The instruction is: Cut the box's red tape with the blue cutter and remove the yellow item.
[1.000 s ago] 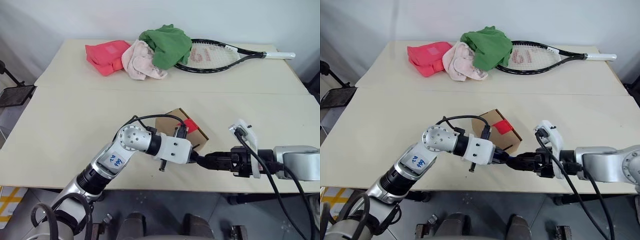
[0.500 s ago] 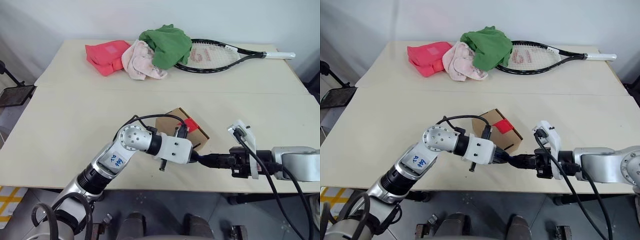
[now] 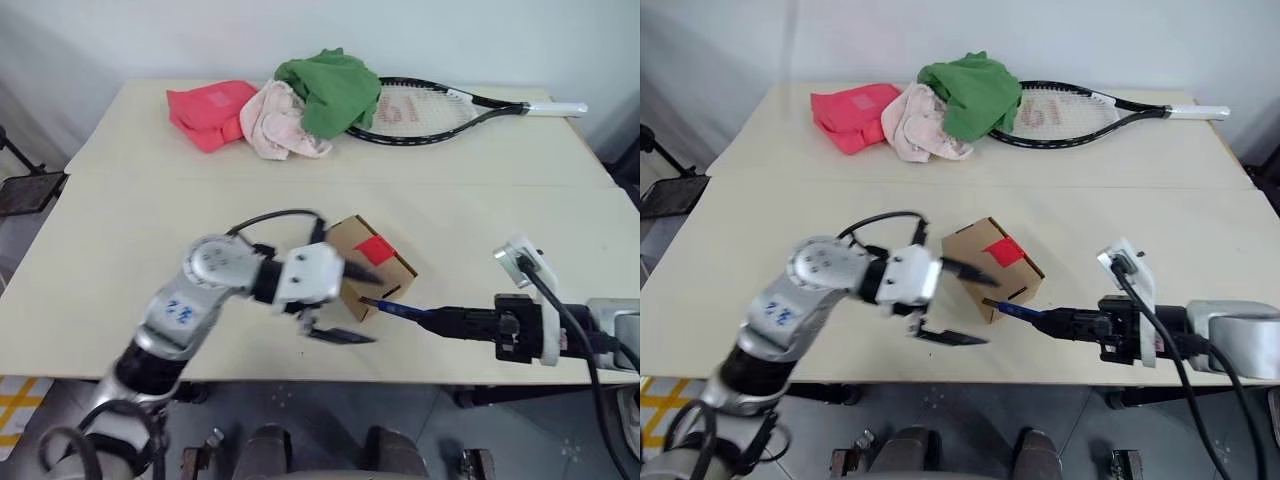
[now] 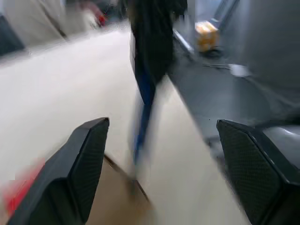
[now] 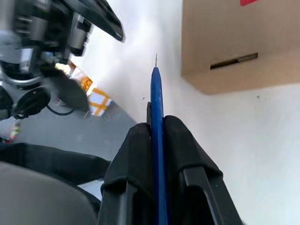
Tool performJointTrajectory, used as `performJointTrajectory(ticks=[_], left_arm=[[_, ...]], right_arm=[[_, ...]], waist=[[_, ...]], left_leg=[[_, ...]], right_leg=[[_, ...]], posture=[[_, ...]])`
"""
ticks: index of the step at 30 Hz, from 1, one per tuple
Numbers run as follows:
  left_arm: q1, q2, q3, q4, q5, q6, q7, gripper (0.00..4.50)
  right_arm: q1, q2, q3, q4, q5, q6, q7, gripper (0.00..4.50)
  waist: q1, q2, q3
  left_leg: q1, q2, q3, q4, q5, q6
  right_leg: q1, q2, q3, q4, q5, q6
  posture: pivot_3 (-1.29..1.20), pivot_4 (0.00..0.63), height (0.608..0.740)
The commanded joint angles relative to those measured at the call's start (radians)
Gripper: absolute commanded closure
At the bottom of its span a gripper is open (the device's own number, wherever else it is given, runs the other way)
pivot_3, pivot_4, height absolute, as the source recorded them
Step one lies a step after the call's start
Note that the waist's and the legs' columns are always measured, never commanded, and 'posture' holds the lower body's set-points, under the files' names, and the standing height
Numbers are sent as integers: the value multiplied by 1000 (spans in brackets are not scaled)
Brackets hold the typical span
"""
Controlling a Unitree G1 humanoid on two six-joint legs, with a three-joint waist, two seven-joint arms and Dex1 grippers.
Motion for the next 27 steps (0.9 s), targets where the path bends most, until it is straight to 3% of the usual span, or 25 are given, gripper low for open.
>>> performJointTrajectory(ticks=[1,4,10,17,21,25,27], left_arm=[[109,148,159,40,-113,57,-100,673],[109,170,212,141,-131,35,-97,673],[11,52,244,316,-129,6,-16,2363],[-46,-41,175,392,-66,-40,28,4500],[-61,-72,169,427,-48,-60,49,4500],[-62,-71,161,455,-14,-78,67,4500],[-92,-83,156,453,-17,-51,86,4500]], right_arm=[[141,35,-296,-31,17,50,55,4397],[225,74,-451,-31,5,60,54,4397],[299,213,-669,-55,-276,16,162,4397],[450,354,-693,-58,-726,-175,327,4397],[464,435,-654,-60,-903,-335,400,4397],[426,448,-635,-80,-917,-356,401,4397],[366,381,-596,-116,-862,-306,366,4397]], waist=[[-2,0,0],[6,0,0],[27,0,0],[19,0,0],[10,0,0],[-9,0,0],[-15,0,0]], left_leg=[[1,0,0,-1,0,0],[1,1,0,0,0,0],[1,1,0,2,-1,1],[1,1,2,-1,-1,1],[2,1,3,-1,-1,1],[4,1,4,-1,-1,1],[4,1,4,-1,-1,1]], right_leg=[[0,0,0,0,0,0],[0,1,0,0,0,0],[2,1,0,-1,3,-1],[0,1,0,-1,3,-1],[0,1,2,-1,3,0],[1,1,3,0,3,0],[1,1,3,0,3,0]], posture=[[0,150,740],[0,150,740],[0,150,740],[0,150,740],[0,150,740],[0,150,740],[0,150,740]])
